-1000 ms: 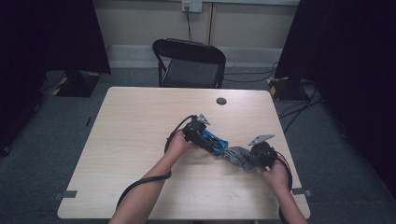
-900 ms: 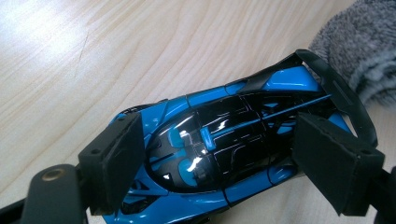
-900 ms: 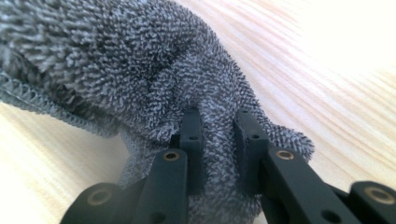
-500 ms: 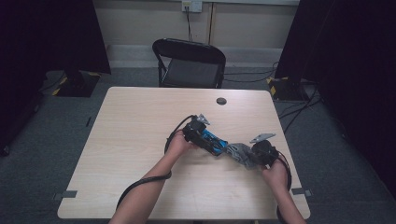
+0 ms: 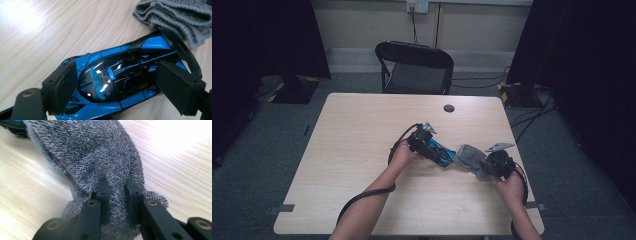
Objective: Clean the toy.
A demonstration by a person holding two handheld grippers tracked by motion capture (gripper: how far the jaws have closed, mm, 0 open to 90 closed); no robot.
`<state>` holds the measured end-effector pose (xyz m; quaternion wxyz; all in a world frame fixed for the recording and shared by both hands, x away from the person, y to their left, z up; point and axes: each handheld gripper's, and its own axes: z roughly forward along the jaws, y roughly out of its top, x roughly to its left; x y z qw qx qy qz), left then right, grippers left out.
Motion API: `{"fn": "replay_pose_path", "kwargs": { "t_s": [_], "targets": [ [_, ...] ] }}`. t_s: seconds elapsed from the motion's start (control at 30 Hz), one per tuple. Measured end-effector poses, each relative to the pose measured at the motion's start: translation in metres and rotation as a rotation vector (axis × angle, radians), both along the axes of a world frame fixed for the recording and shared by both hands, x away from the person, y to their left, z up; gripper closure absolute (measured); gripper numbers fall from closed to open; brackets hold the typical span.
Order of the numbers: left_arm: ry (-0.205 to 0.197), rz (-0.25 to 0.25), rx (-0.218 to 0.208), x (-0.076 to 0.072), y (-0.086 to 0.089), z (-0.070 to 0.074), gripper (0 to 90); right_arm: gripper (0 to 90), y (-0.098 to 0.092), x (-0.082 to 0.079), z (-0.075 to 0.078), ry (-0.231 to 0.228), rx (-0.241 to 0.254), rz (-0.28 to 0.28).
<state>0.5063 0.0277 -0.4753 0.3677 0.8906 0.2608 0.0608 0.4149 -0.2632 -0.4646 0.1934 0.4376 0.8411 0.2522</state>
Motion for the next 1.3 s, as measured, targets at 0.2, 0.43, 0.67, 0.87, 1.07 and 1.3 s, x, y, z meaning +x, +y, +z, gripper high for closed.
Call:
{"fn": "replay_pose_path", "kwargs": {
  "t_s": [0.2, 0.43, 0.67, 0.87, 1.07, 1.3],
  "targets": [
    [-0.001, 0.003, -0.005, 0.000, 0.000, 0.000, 17.3, 76.1, -0.002, -0.011, 0.014, -0.032, 0.054, 0.046],
    [-0.001, -0.001, 0.003, 0.001, 0.000, 0.000, 17.1, 76.0, 0.011, -0.024, 0.027, -0.048, 0.088, 0.157],
    [0.001, 0.006, -0.005, 0.000, -0.001, 0.000, 16.7, 76.0, 0.027, -0.036, 0.033, -0.032, 0.135, 0.248],
    [0.004, 0.003, 0.001, 0.001, -0.001, 0.000, 16.6, 76.1, 0.053, -0.044, 0.026, 0.025, 0.148, 0.396],
    [0.003, 0.002, -0.001, 0.001, -0.001, 0.000, 16.7, 76.0, 0.075, -0.044, 0.014, 0.069, 0.134, 0.468],
    [0.003, 0.005, -0.004, 0.000, -0.001, 0.000, 16.5, 76.0, 0.080, -0.038, 0.001, 0.100, 0.109, 0.475]
  ]
}}
